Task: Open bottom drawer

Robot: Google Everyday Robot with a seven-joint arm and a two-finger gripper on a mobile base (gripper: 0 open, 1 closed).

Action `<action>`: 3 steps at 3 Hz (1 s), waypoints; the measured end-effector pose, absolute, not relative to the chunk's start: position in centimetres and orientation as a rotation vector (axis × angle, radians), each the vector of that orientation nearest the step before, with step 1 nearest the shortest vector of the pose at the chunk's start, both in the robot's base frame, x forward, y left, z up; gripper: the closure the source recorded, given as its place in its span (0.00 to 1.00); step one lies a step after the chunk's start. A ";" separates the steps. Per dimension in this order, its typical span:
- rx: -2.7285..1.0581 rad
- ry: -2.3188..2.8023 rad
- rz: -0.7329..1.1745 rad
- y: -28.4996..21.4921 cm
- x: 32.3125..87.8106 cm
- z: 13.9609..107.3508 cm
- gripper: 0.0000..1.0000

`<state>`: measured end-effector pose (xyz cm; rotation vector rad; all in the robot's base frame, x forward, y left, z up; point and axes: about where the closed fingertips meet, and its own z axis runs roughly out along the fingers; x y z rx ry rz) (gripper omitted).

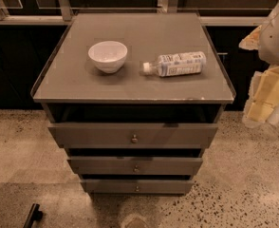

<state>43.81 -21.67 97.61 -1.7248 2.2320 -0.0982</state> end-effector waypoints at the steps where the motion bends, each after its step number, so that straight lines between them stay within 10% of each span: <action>1: -1.725 2.232 -0.098 -21.7 43.8 97.6 0.00; 3: -1.686 2.036 -0.064 -20.0 38.7 95.4 0.00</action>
Offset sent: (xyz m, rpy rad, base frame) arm -0.0547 0.0050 -0.0374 0.1489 -0.1431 0.0967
